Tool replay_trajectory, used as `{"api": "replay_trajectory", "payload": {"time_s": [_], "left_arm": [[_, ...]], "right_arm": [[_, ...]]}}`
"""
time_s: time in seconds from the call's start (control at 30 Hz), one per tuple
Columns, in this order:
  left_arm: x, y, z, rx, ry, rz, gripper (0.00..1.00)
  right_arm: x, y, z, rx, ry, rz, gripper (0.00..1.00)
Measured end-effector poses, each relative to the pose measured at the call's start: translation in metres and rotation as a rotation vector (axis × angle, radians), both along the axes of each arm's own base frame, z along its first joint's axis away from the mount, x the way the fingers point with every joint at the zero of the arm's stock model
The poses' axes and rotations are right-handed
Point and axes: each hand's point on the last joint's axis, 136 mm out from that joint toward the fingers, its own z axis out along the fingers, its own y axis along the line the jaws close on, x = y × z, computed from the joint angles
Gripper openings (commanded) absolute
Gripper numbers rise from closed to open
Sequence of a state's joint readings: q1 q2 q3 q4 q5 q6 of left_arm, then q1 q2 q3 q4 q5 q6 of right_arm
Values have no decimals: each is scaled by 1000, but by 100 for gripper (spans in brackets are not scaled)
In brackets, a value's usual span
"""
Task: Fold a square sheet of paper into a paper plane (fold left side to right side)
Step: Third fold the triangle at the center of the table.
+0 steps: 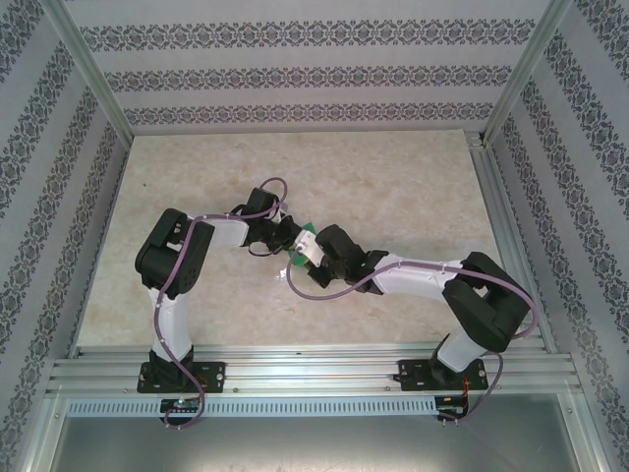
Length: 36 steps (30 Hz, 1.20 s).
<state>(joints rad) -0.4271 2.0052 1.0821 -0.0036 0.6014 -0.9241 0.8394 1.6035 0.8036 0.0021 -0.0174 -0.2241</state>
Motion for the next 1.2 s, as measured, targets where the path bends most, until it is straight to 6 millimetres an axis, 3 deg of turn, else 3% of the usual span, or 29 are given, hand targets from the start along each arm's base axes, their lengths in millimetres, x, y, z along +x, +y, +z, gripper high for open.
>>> {"api": "replay_trajectory", "payload": {"time_s": [0.57,1.2], "left_arm": [[0,2,-2,45,-2,-18,10],[2,0,-2,67,-2,-35,9]], "right_arm": [[23,-15,-28,33,237,-166,0],[39,-25,-43,13,311,-248,0]]}}
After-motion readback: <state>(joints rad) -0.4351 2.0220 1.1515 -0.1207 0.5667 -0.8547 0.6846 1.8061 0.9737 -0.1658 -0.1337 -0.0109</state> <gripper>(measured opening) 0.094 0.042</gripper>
